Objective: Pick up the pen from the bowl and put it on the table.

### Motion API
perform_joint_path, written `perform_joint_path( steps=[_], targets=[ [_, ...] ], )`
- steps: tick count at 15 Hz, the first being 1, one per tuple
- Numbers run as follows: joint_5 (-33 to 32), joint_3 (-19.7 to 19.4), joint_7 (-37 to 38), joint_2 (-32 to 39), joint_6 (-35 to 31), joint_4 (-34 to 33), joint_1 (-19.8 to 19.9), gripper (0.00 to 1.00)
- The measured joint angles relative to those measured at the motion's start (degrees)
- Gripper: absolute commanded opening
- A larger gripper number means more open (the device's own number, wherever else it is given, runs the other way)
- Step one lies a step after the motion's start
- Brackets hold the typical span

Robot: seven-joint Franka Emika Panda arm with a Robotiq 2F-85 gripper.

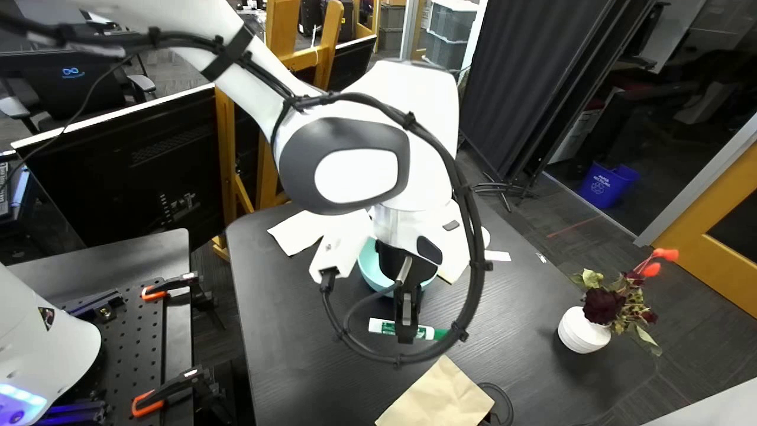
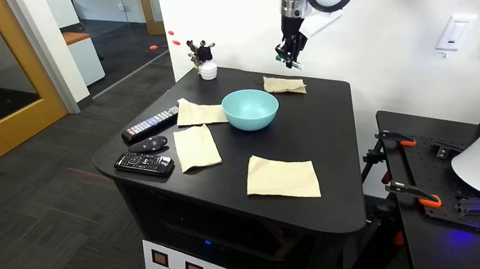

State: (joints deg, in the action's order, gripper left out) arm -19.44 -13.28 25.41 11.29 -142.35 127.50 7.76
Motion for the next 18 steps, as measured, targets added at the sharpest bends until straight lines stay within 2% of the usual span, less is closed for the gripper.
perform_joint_path(
  steps=[6,11,15,16,17,18],
  targets=[
    [3.75,-0.15,-5.12,7.85,-13.24,-0.87,1.02,0.05],
    [9.52,0.33,-9.80,12.28,-15.34,-2.85,0.96,0.05],
    [11.40,0.73,-11.79,14.02,-15.34,-4.27,0.83,0.05],
    [11.49,0.76,-11.88,14.30,-15.34,-4.53,0.71,0.45],
    [11.50,0.77,-11.89,14.56,-15.34,-4.80,0.60,0.46],
    [11.50,0.77,-11.89,14.80,-15.34,-5.07,0.51,0.51]
  ],
)
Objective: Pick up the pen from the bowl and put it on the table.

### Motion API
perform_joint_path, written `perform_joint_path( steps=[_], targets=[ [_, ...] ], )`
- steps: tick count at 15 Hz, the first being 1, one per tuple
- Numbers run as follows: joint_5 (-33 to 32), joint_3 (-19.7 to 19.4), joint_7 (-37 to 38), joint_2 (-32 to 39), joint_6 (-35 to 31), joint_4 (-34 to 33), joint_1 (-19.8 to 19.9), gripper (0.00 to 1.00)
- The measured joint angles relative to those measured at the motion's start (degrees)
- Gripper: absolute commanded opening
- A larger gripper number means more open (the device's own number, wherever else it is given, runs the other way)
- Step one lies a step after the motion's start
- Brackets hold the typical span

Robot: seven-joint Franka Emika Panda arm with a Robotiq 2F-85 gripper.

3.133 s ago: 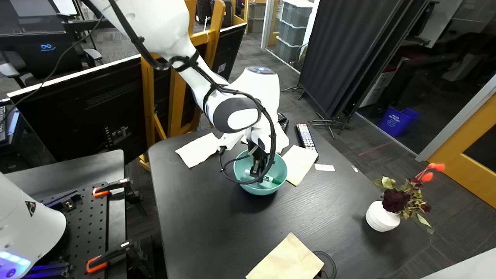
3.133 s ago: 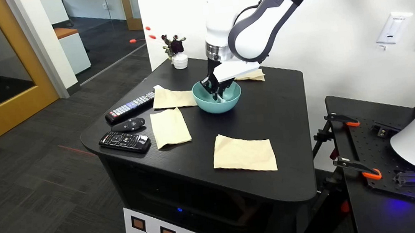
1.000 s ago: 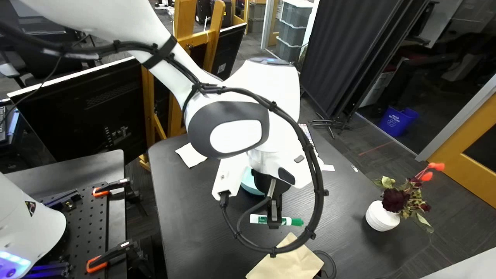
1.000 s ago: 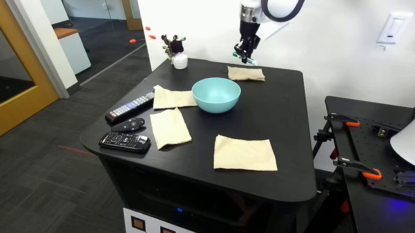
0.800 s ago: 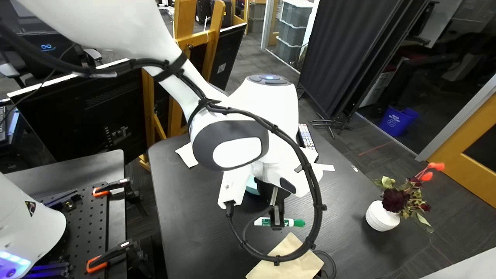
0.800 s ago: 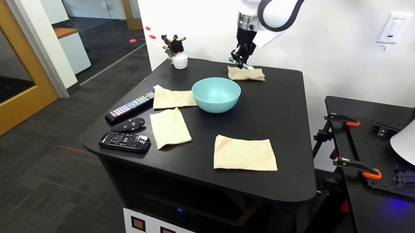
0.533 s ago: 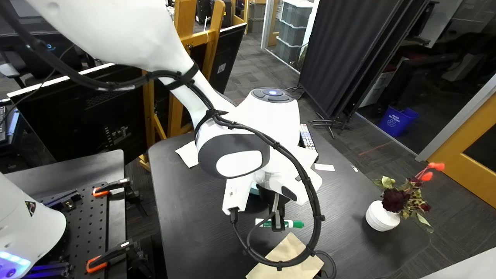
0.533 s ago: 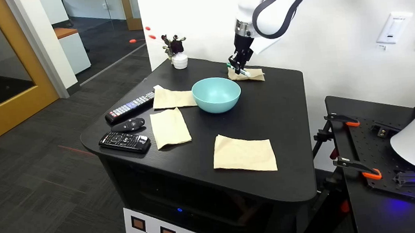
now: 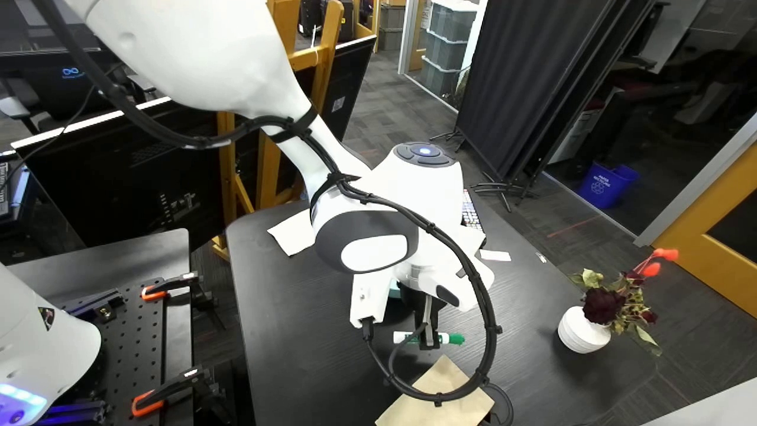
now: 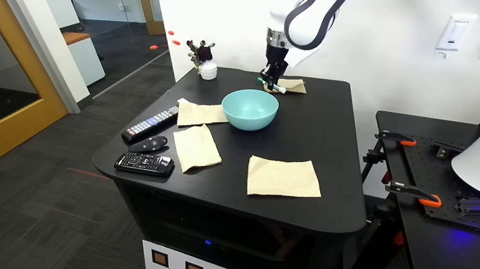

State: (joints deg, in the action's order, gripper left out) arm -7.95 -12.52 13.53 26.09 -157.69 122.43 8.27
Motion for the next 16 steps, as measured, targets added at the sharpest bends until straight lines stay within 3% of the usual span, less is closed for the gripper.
perform_joint_path(
  steps=[5,7,16],
  targets=[
    [0.04,-0.05,0.00,0.24,-0.01,-1.16,-0.10,0.90],
    [0.07,-0.06,0.00,0.16,-0.15,-1.64,-0.10,1.00],
    [0.14,-0.09,-0.03,0.08,-0.31,-2.74,-0.15,1.00]
  ],
)
